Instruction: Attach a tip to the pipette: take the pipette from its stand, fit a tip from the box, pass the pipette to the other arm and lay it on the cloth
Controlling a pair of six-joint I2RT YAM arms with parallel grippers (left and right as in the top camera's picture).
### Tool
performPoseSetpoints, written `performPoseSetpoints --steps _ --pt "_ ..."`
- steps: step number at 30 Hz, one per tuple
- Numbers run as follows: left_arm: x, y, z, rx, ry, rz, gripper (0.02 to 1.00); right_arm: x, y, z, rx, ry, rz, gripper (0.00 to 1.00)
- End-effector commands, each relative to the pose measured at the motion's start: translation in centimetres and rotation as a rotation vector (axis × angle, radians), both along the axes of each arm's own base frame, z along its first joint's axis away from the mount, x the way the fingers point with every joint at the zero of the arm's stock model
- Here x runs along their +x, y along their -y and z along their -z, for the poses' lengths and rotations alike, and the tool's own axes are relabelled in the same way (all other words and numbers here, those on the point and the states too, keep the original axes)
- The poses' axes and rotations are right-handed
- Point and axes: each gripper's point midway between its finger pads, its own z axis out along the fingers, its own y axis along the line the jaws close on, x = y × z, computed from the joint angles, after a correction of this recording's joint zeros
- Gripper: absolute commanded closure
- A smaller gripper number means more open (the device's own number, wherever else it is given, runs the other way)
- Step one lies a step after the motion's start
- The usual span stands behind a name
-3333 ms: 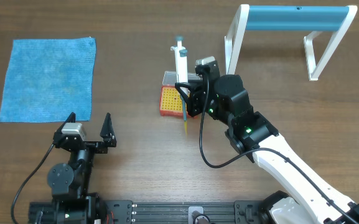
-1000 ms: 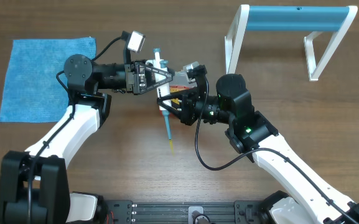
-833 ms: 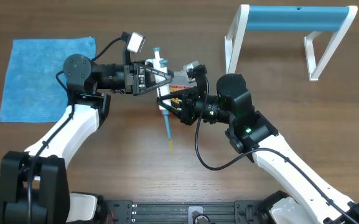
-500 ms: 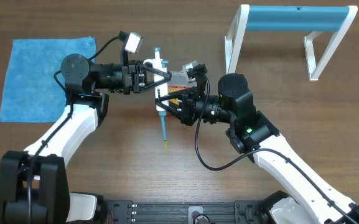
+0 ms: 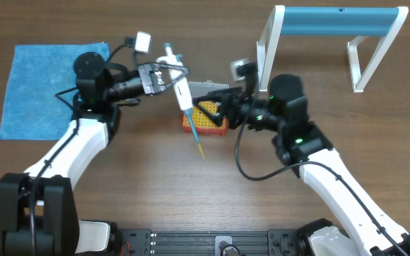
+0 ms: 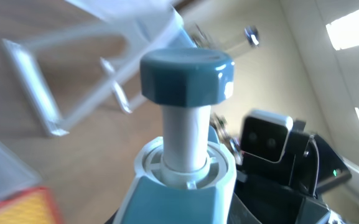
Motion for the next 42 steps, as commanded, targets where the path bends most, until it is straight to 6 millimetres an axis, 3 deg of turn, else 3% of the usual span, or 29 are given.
performPoseSetpoints --steps 1,2,8,11,18,22,28,33,37,39,42 --pt "3.6 -6.3 1.1 0.065 0.022 -0.230 0.991 -0.1 1.9 -1.2 0.046 0.012 -0.062 0.242" --pt "3.9 -9.0 2.3 0.089 -0.012 -0.282 0.989 0.2 2.2 -1.2 0.047 0.013 -0.053 0.240" --pt "3.8 -15.0 5.4 0.156 -0.103 -0.415 0.993 0.3 2.3 -1.1 0.044 0.012 -0.041 0.240" --pt "4.5 -18.3 4.1 0.157 -0.077 -0.491 0.993 0.4 2.3 -1.1 0.047 0.002 -0.035 0.240" --pt "7.6 -27.3 -2.8 0.293 0.055 -0.771 0.991 1.4 2.8 -0.9 0.033 -0.002 0.031 0.240" --pt "7.7 -31.4 -3.0 0.560 -0.048 -0.939 0.993 1.5 2.8 -0.8 0.039 -0.019 0.039 0.240" --pt "3.9 -35.1 -0.4 0.963 -0.329 -0.919 0.993 1.5 2.8 -0.8 0.046 -0.038 0.046 0.237" --pt "2.8 -37.2 3.0 1.148 -0.506 -0.786 0.993 2.0 3.0 -0.7 0.039 -0.036 0.075 0.237" --pt "3.7 -39.8 5.8 1.278 -0.591 -0.713 0.993 2.2 3.1 -0.7 0.039 -0.042 0.088 0.240" --pt "5.5 -41.4 7.4 1.337 -0.572 -0.672 0.993 2.4 3.3 -0.6 0.046 -0.063 0.111 0.240" --pt "7.8 -42.3 10.2 1.374 -0.545 -0.594 0.993 2.6 3.3 -0.4 0.038 -0.069 0.128 0.237"
